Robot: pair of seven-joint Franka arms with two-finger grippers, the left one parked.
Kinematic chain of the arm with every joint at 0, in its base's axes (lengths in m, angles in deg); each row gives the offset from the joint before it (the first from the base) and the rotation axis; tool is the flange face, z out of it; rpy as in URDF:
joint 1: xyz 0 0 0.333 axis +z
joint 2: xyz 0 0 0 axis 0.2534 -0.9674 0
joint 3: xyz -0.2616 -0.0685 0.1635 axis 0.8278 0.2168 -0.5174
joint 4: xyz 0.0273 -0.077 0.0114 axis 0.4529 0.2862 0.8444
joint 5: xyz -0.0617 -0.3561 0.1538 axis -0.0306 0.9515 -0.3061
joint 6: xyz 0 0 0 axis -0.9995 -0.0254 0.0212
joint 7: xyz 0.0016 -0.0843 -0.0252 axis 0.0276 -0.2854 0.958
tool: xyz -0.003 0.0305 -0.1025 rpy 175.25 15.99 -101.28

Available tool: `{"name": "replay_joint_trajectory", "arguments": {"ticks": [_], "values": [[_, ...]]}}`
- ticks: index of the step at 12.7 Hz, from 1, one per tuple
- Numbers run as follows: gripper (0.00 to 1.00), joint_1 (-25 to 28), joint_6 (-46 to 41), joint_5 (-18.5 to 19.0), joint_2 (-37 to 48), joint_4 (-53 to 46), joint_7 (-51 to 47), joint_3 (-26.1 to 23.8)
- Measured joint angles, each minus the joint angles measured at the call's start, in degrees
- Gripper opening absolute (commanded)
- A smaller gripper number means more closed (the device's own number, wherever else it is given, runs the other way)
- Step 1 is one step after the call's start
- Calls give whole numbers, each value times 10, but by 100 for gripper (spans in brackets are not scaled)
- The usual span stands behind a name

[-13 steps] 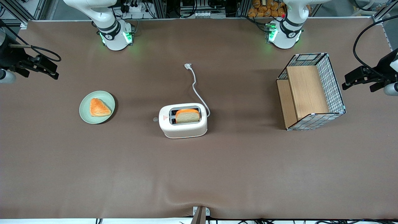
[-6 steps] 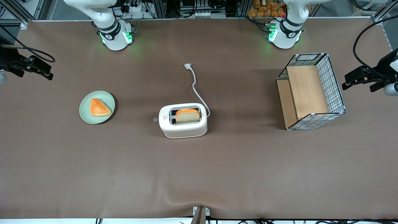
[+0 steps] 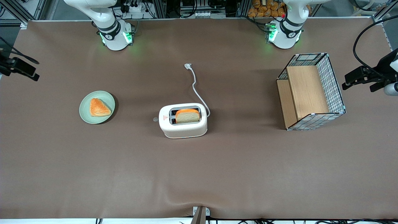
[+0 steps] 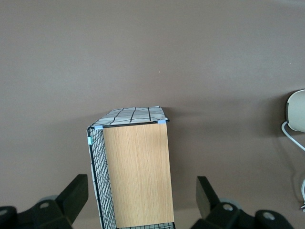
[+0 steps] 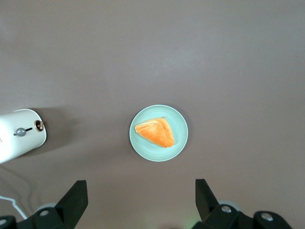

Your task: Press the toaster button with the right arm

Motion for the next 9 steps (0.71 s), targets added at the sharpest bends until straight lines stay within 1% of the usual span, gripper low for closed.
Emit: {"name": "replay_joint_trajectory", "arguments": {"ticks": [2, 9], "values": [[100, -1, 0, -11, 0, 0, 3, 12], [100, -1, 3, -13, 0, 0, 56, 12]]}}
